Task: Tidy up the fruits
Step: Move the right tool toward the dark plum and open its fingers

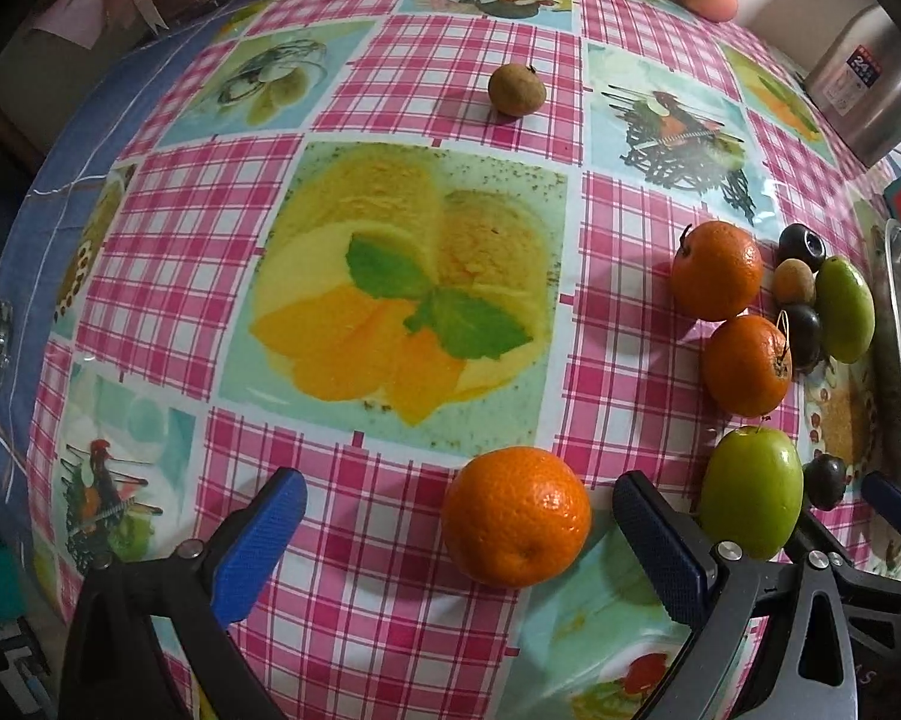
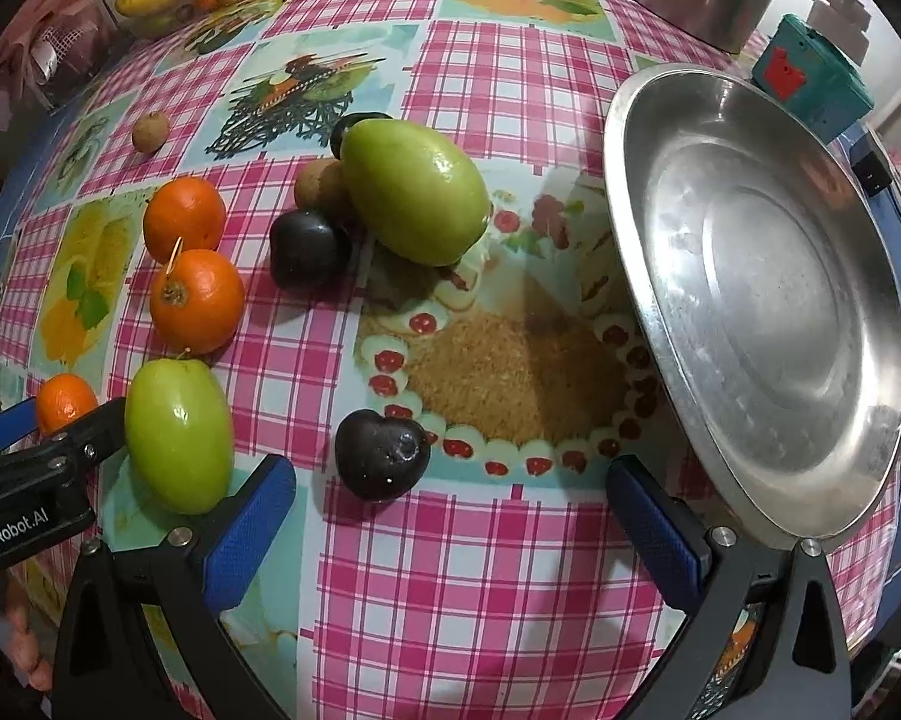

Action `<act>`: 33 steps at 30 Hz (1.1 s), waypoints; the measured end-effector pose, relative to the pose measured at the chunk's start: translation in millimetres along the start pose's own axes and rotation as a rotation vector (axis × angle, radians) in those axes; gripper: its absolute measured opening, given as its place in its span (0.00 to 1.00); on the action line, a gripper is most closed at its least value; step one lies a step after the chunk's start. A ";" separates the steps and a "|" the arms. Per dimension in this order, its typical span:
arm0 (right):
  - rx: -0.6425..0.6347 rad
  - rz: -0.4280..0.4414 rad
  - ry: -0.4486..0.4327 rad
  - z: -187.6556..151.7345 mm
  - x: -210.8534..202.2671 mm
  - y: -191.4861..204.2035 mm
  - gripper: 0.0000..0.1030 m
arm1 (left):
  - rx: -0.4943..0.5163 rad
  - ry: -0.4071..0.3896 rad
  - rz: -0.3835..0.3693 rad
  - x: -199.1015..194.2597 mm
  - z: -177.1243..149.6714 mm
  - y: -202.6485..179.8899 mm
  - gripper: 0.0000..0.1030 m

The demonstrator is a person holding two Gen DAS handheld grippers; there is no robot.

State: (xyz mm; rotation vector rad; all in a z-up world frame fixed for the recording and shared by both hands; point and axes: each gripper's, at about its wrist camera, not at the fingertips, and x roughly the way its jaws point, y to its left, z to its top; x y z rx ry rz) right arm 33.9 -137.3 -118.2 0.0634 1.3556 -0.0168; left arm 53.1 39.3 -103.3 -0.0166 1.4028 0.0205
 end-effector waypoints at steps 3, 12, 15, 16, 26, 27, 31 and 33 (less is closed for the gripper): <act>0.011 -0.006 -0.014 -7.6 -4.2 -3.0 1.00 | -0.002 0.001 0.001 -3.0 -2.4 -1.9 1.00; 0.017 -0.015 0.013 -11.9 -12.1 2.3 1.00 | -0.003 -0.005 0.000 -6.2 -6.3 -1.4 1.00; 0.008 -0.013 0.030 -8.7 -12.6 4.5 1.00 | -0.005 -0.008 0.001 -7.2 -7.4 -1.7 1.00; 0.012 -0.015 0.022 -7.8 -13.4 5.3 1.00 | -0.006 -0.009 0.002 -7.7 -7.8 -2.2 1.00; -0.075 0.033 -0.025 -6.4 -31.9 27.6 0.51 | 0.016 -0.023 -0.003 -21.6 -8.2 -2.9 0.76; -0.072 0.036 -0.026 -6.8 -32.8 28.7 0.49 | 0.023 -0.024 -0.005 -23.8 -8.5 -3.9 0.70; -0.061 0.038 -0.030 -6.2 -36.3 26.5 0.35 | 0.037 -0.027 -0.040 -31.8 -9.5 -6.6 0.49; -0.049 0.041 -0.031 -7.7 -37.2 22.1 0.31 | 0.042 -0.026 -0.057 -34.3 -9.6 -7.6 0.43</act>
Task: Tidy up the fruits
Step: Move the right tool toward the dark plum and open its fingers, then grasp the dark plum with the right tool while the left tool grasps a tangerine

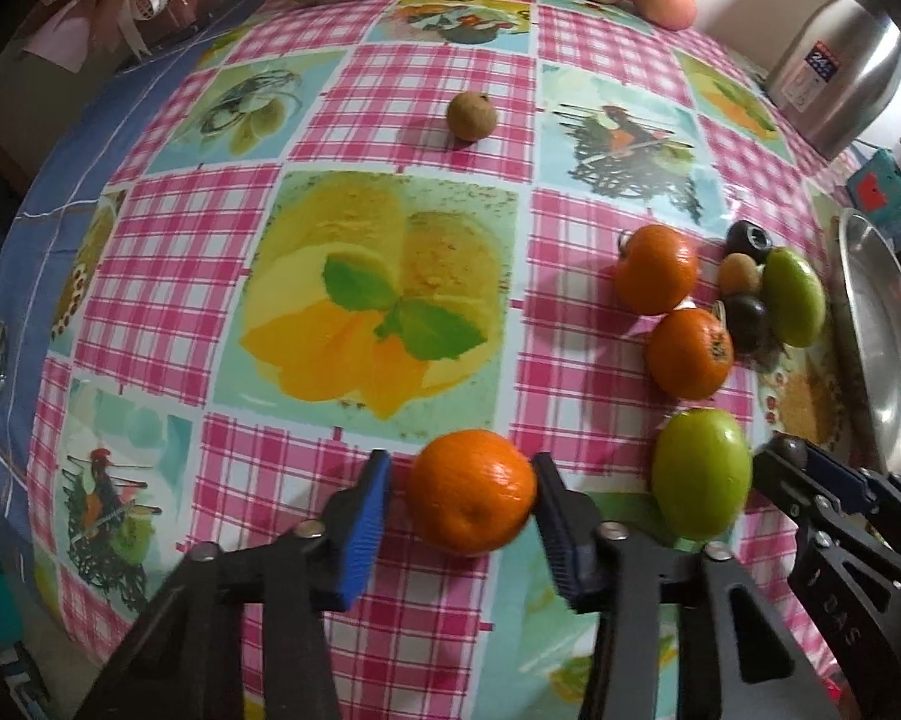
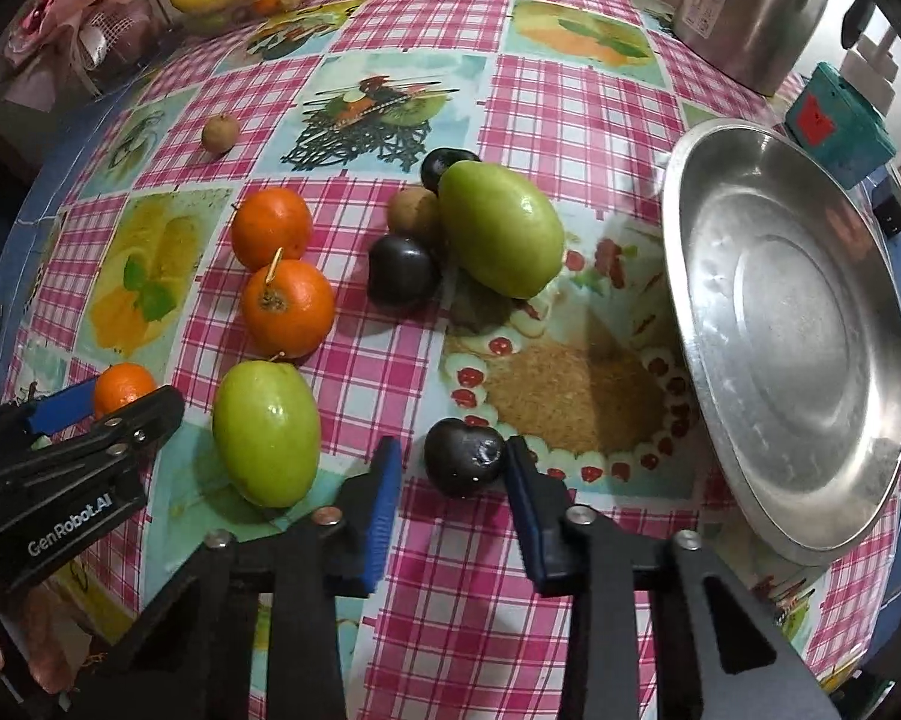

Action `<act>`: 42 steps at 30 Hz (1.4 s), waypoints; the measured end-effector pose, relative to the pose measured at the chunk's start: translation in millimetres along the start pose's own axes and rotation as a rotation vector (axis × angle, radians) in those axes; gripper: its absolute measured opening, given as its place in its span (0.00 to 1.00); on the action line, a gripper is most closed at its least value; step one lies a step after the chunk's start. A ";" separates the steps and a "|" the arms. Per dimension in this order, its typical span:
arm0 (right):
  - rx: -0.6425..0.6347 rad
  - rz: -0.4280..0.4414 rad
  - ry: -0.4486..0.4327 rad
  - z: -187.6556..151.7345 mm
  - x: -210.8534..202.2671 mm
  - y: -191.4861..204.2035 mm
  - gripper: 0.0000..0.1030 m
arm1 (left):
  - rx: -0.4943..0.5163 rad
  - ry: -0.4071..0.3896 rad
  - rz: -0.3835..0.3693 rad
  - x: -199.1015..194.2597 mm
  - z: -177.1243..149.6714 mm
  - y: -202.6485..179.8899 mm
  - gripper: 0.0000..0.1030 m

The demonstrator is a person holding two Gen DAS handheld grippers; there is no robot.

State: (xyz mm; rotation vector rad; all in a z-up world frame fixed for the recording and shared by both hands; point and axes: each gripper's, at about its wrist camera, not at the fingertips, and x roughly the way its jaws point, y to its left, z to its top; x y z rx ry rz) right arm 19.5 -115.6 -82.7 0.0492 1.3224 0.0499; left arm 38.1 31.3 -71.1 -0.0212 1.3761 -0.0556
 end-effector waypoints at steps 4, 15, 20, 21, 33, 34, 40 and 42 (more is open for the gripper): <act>0.021 0.016 -0.002 -2.8 -5.3 -13.9 0.27 | -0.004 -0.001 -0.012 -3.2 0.1 -1.5 0.41; 0.045 0.046 -0.047 -2.2 -24.7 -19.1 0.26 | -0.066 -0.005 -0.065 -12.7 -10.8 12.9 0.40; 0.037 0.051 -0.097 -3.7 -43.1 -17.7 0.26 | -0.095 -0.035 -0.065 -27.6 -10.8 22.7 0.40; 0.036 0.053 -0.110 -4.1 -47.4 -18.0 0.26 | -0.100 -0.041 -0.064 -31.3 -10.6 23.7 0.40; 0.072 0.071 -0.164 4.0 -66.0 -24.8 0.26 | -0.120 -0.109 -0.061 -74.2 10.5 15.7 0.40; 0.078 0.067 -0.163 4.5 -67.5 -26.5 0.26 | -0.120 -0.111 -0.064 -76.6 13.0 12.3 0.40; 0.125 0.031 -0.154 16.9 -75.4 -38.6 0.26 | -0.120 -0.138 -0.063 -86.9 37.7 -7.6 0.40; 0.146 0.028 -0.145 23.5 -77.3 -43.7 0.26 | -0.108 -0.150 -0.065 -90.2 47.9 -16.2 0.40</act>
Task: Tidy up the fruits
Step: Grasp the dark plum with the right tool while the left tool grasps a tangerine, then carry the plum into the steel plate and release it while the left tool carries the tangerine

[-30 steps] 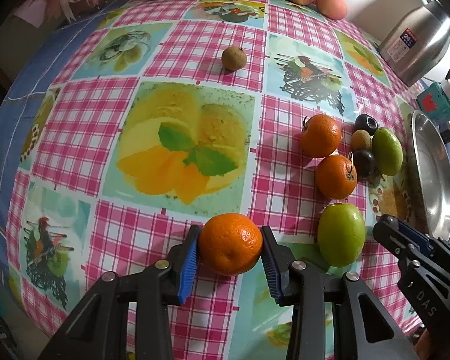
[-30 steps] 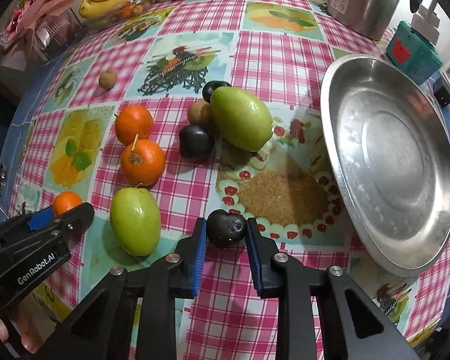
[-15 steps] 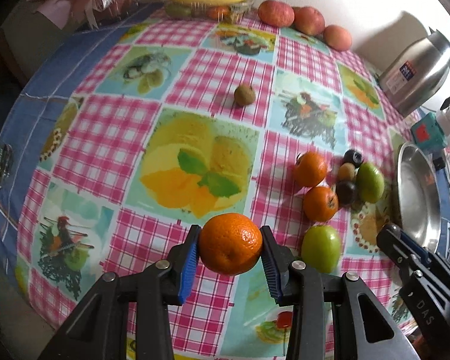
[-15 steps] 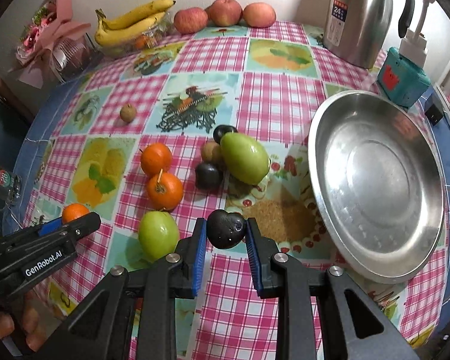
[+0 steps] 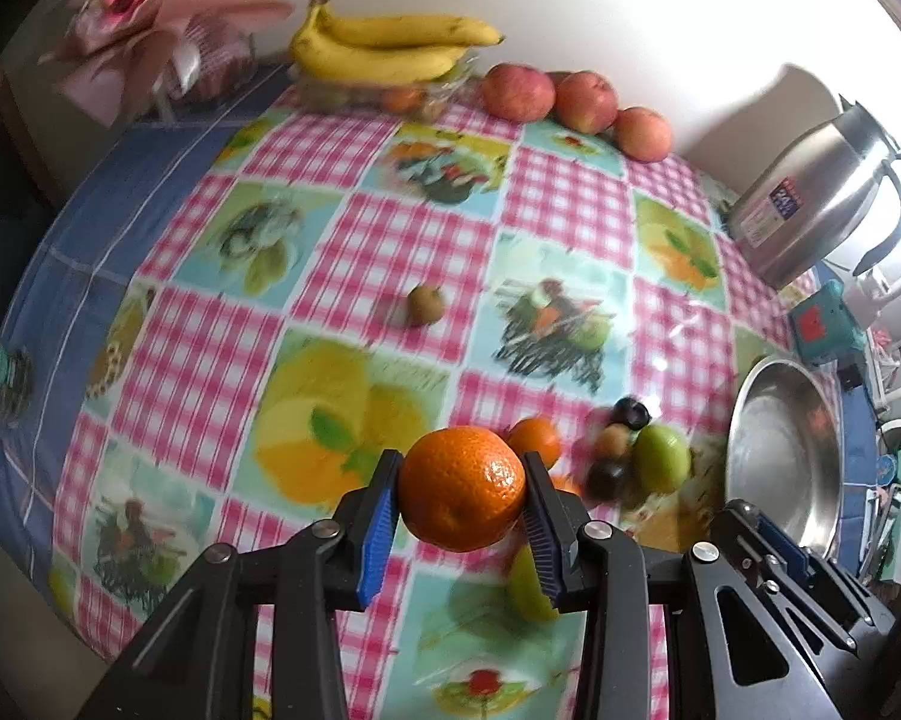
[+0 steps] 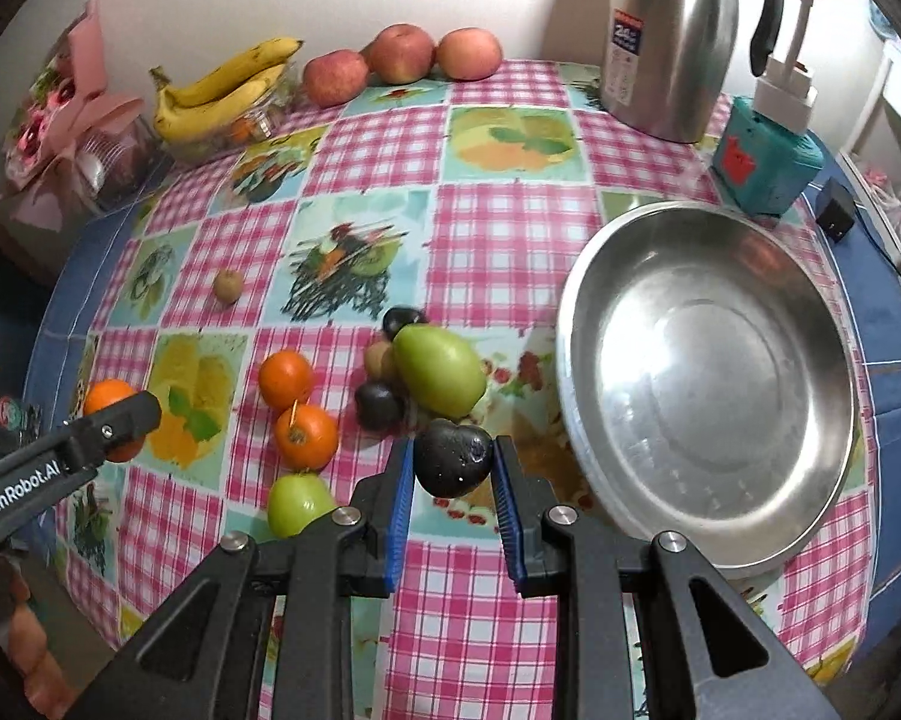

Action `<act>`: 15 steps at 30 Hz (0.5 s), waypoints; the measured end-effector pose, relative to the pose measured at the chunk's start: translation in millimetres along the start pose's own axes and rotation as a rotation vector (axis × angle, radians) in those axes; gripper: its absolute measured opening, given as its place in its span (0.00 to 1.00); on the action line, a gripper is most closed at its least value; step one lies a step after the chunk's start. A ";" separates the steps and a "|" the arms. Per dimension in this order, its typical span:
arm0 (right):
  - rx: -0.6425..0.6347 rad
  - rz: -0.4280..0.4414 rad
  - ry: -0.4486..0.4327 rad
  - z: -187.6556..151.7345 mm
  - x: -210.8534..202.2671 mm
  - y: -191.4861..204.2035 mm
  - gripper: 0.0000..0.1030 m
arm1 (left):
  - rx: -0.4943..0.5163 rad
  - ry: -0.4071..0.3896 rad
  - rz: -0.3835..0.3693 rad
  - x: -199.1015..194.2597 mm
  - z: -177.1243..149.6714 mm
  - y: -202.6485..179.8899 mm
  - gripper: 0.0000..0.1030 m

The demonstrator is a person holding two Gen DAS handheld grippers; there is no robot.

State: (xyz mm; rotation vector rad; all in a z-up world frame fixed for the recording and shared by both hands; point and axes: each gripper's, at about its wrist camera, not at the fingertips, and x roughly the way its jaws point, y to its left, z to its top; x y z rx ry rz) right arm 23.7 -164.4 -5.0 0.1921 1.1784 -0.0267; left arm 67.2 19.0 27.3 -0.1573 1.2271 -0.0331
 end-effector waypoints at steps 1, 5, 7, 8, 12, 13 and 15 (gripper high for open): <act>0.014 0.003 0.002 4.0 -0.8 -2.4 0.26 | 0.004 -0.004 -0.007 0.3 4.7 -5.3 0.40; 0.072 0.012 -0.009 19.2 -5.0 -10.4 0.26 | 0.006 -0.010 -0.034 3.3 16.2 -21.0 0.40; 0.089 0.001 -0.020 25.7 -6.8 -14.2 0.26 | -0.001 -0.014 -0.037 5.3 22.0 -27.0 0.40; 0.098 -0.005 -0.023 28.6 -7.0 -17.6 0.26 | 0.002 -0.017 -0.032 7.3 25.3 -31.5 0.40; 0.137 -0.051 -0.013 34.6 -1.8 -34.2 0.26 | 0.027 -0.014 -0.033 13.9 29.4 -49.3 0.40; 0.147 -0.065 -0.004 35.0 0.0 -39.2 0.26 | 0.034 -0.008 -0.039 17.1 30.0 -55.6 0.40; 0.180 -0.089 0.006 35.2 0.9 -53.0 0.26 | 0.045 0.000 -0.049 21.8 30.6 -65.8 0.40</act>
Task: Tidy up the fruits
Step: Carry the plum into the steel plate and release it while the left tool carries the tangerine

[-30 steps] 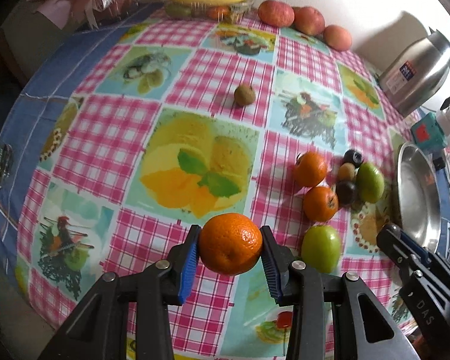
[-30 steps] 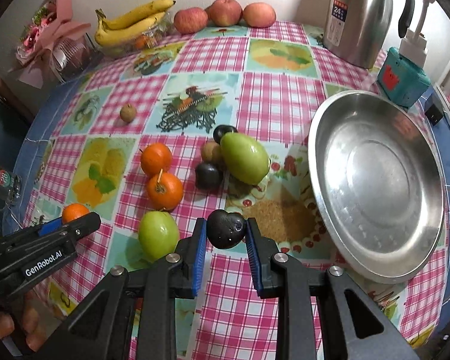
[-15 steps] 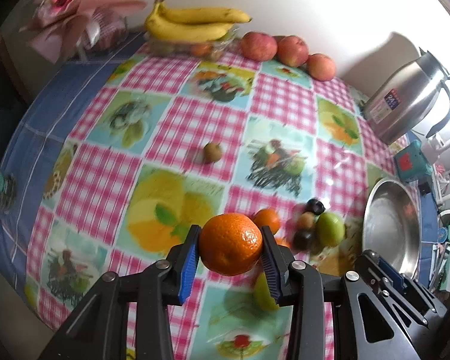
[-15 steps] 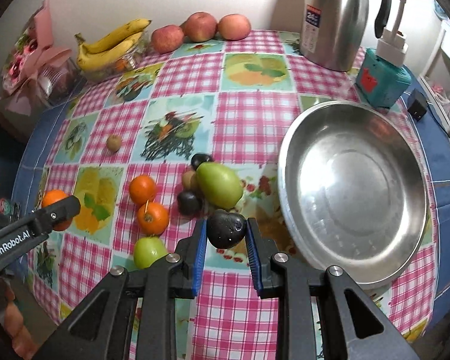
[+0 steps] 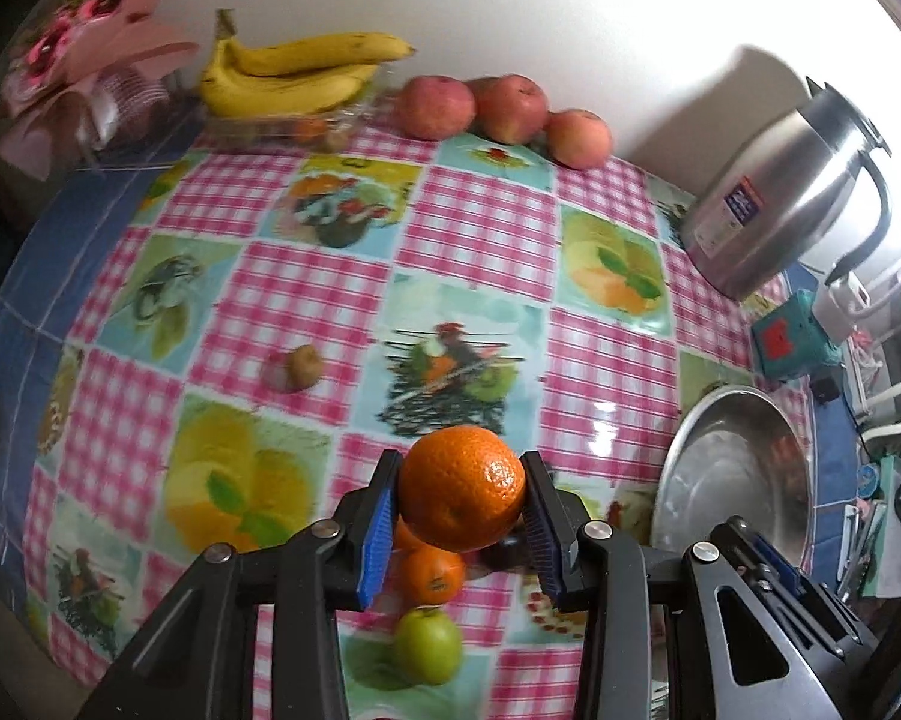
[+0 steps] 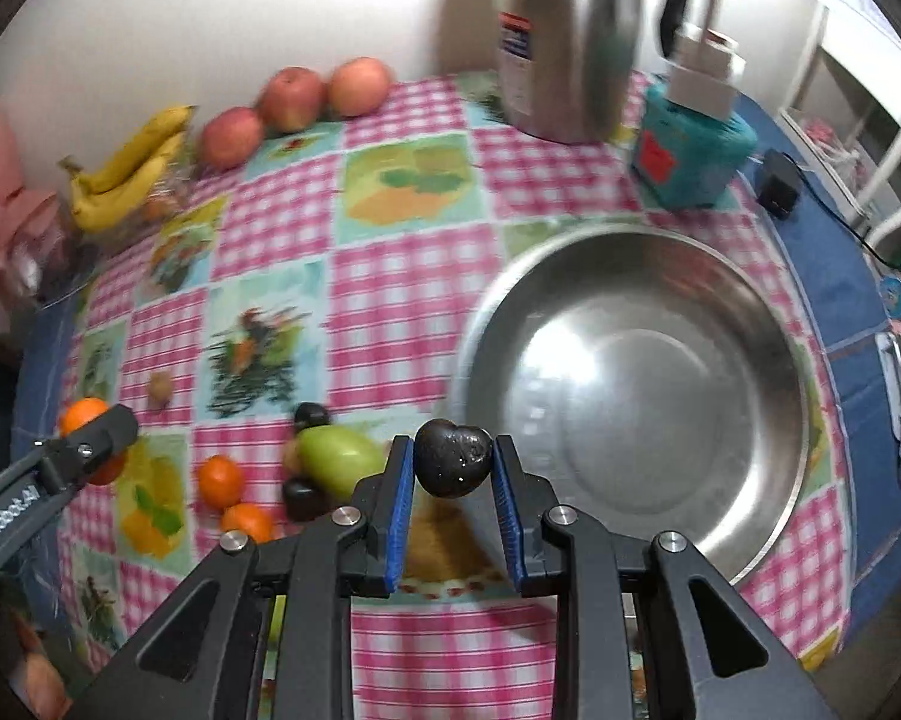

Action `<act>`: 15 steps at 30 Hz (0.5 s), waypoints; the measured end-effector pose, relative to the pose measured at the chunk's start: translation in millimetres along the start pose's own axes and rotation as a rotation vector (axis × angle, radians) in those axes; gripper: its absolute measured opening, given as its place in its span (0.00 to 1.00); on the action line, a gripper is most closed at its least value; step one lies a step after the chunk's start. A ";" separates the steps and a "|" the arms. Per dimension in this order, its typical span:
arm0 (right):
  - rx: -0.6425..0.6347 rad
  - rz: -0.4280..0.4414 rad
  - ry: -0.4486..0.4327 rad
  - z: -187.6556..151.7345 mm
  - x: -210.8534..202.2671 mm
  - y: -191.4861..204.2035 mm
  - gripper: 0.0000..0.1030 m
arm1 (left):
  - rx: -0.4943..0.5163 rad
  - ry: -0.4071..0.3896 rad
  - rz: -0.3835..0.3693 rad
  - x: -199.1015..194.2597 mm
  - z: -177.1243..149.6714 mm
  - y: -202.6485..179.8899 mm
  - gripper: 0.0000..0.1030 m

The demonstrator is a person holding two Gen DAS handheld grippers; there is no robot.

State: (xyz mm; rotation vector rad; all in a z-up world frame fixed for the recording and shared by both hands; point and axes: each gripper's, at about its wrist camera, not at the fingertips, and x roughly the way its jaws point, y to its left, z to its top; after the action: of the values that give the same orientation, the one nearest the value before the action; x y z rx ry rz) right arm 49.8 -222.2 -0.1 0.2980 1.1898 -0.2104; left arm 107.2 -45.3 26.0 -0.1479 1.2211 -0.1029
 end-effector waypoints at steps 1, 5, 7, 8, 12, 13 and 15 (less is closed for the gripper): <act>0.018 -0.010 -0.004 1.3 -0.9 -7.9 0.26 | 0.010 0.005 -0.001 3.4 0.2 -7.1 0.40; 0.101 -0.041 -0.028 5.2 -8.1 -44.0 0.26 | 0.071 0.013 -0.009 11.3 -2.5 -36.2 0.40; 0.154 -0.052 -0.035 6.1 -10.7 -62.8 0.26 | 0.103 0.019 -0.023 16.2 -4.9 -52.2 0.40; 0.181 -0.060 -0.038 6.0 -11.4 -72.5 0.26 | 0.121 0.023 -0.030 18.5 -6.7 -60.3 0.40; 0.258 -0.096 -0.042 2.9 -13.5 -103.9 0.26 | 0.204 0.025 -0.055 27.1 -13.3 -94.9 0.40; 0.273 -0.108 -0.043 2.3 -13.6 -110.4 0.26 | 0.218 0.025 -0.058 28.1 -14.9 -101.0 0.40; 0.304 -0.123 -0.044 0.8 -14.4 -122.0 0.26 | 0.260 0.026 -0.068 32.1 -19.7 -117.4 0.40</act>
State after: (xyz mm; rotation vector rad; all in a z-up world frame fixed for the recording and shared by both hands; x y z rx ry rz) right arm 6.8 -337.3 -0.7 0.4839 1.1325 -0.5057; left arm 99.7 -167.3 9.4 0.0385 1.2175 -0.3223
